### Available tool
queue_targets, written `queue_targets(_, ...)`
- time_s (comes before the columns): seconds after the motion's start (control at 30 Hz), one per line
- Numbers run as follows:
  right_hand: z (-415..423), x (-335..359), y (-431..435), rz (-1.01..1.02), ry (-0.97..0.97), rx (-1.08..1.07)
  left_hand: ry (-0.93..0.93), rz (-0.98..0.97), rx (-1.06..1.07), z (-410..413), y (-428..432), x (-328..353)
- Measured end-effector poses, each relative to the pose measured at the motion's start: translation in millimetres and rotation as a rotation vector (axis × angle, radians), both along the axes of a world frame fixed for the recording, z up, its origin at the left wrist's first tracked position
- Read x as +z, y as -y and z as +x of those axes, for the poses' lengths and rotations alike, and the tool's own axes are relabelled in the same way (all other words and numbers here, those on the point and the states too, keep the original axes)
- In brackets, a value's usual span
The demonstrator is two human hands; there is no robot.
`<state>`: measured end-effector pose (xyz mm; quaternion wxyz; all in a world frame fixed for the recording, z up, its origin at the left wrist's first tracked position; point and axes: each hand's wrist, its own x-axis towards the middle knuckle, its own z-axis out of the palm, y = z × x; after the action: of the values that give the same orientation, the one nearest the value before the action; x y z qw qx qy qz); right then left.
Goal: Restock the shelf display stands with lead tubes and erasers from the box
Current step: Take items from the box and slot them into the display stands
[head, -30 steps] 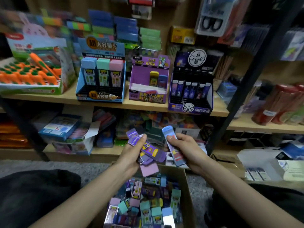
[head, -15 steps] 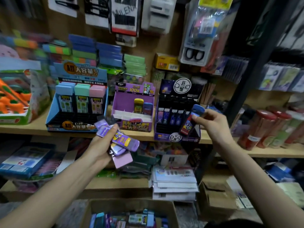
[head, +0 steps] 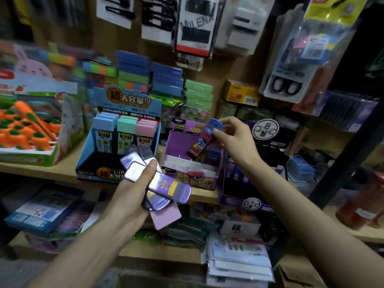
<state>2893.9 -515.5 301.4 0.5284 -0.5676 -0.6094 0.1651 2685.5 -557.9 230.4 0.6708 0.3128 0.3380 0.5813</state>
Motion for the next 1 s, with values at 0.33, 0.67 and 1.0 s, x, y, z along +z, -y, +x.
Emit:
queue_targets(0.33,22,12,-13,0.015,0.32,-0.078,-0.01,-0.043,0.032,-13,-4,-7)
queue_targets(0.67,27,-21,-13,0.075,0.603,-0.19,-0.013,-0.043,0.023,-15,-1,-9)
queue_targets(1.0,-6,-39,31,0.19,0.849,-0.2,-0.028,-0.202,0.015,-9,1,-20)
